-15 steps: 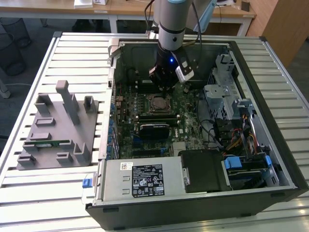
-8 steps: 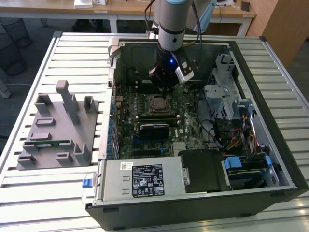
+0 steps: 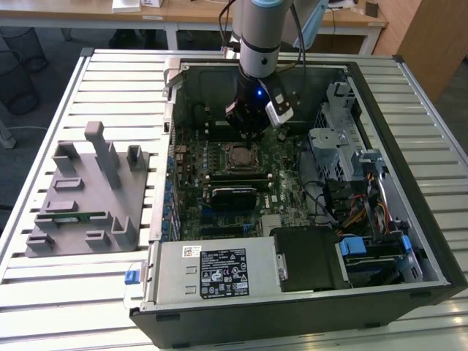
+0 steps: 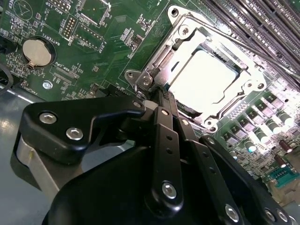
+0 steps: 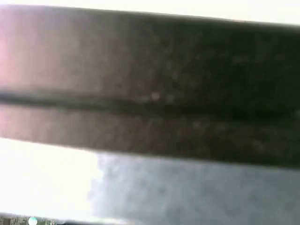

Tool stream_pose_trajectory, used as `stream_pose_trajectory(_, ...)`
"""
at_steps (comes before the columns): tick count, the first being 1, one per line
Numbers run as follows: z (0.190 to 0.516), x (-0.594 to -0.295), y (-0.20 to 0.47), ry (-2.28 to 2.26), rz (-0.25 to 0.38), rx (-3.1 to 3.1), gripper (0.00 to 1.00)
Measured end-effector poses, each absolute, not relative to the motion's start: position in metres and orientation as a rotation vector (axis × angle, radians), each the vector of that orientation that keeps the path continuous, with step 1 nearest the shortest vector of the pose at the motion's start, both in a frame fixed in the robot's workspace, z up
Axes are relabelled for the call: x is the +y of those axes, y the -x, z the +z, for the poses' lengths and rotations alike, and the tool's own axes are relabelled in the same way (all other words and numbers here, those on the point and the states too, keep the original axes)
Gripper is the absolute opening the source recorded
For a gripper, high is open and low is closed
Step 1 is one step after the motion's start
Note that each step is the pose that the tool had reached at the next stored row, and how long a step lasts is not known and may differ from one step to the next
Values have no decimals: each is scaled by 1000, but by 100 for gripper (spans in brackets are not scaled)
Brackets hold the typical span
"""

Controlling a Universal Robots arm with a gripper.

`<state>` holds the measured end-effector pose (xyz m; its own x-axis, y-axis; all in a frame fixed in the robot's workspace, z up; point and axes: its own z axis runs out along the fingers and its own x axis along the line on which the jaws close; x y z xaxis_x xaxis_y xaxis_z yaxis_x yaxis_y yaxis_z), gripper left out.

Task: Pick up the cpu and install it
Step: 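Install the first cpu locking lever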

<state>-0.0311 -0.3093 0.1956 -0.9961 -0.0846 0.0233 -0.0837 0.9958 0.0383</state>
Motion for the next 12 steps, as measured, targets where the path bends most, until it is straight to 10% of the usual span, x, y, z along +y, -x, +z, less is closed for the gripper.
stream_pose_trajectory(12,195,-308,31,-132,-138,-3114,11)
